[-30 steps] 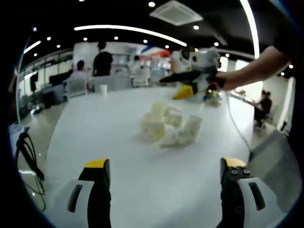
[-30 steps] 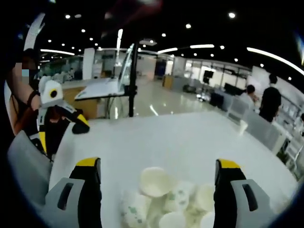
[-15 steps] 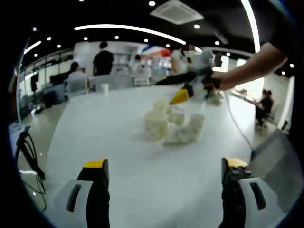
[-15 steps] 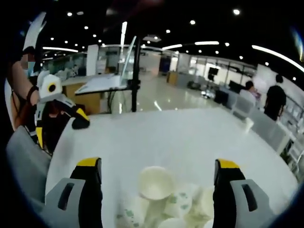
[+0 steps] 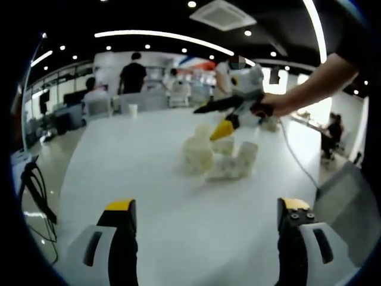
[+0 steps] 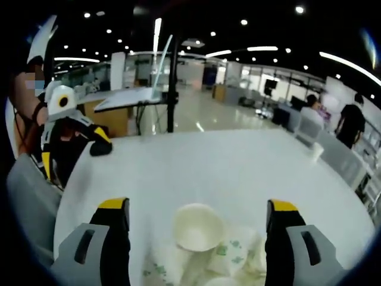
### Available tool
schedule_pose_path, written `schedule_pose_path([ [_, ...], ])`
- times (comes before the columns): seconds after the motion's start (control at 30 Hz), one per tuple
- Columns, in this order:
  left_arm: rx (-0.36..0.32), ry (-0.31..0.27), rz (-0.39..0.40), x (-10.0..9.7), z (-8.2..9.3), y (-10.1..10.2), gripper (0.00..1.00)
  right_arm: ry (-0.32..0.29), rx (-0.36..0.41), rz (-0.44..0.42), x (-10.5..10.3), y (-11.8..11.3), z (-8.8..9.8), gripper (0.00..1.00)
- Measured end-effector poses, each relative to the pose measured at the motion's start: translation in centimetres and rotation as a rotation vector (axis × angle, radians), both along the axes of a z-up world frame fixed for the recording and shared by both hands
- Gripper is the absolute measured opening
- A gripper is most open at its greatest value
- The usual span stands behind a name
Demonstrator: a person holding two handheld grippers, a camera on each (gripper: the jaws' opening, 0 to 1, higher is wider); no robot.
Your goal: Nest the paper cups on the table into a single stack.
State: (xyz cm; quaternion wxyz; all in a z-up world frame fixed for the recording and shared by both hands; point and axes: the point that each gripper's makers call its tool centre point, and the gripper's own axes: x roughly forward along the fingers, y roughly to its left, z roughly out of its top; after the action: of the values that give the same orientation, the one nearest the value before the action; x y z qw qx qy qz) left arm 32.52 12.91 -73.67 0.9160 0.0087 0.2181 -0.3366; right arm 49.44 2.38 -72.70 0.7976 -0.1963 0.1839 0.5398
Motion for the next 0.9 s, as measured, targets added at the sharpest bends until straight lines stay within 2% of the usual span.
schedule_pose_path([
  [0.17,-0.006,0.007,0.002,-0.1,-0.1,0.0,0.98,0.015,-0.016,0.003,0.2,0.3,-0.7,0.9],
  [0.53,-0.001,0.0,0.0,0.1,-0.1,0.3,0.97,0.046,-0.063,0.014,0.2,0.2,-2.1,0.75],
  [0.67,-0.001,0.005,0.005,0.1,-0.1,0.4,0.98,0.05,-0.08,0.012,0.3,0.1,-2.5,0.73],
  [0.77,-0.001,0.007,0.003,0.0,-0.1,0.4,0.98,0.09,-0.103,-0.001,0.3,-0.2,-3.6,0.73],
  [0.9,0.0,0.006,0.001,-0.1,-0.1,0.3,0.97,0.107,-0.115,0.011,-0.1,-0.3,-4.0,0.68],
])
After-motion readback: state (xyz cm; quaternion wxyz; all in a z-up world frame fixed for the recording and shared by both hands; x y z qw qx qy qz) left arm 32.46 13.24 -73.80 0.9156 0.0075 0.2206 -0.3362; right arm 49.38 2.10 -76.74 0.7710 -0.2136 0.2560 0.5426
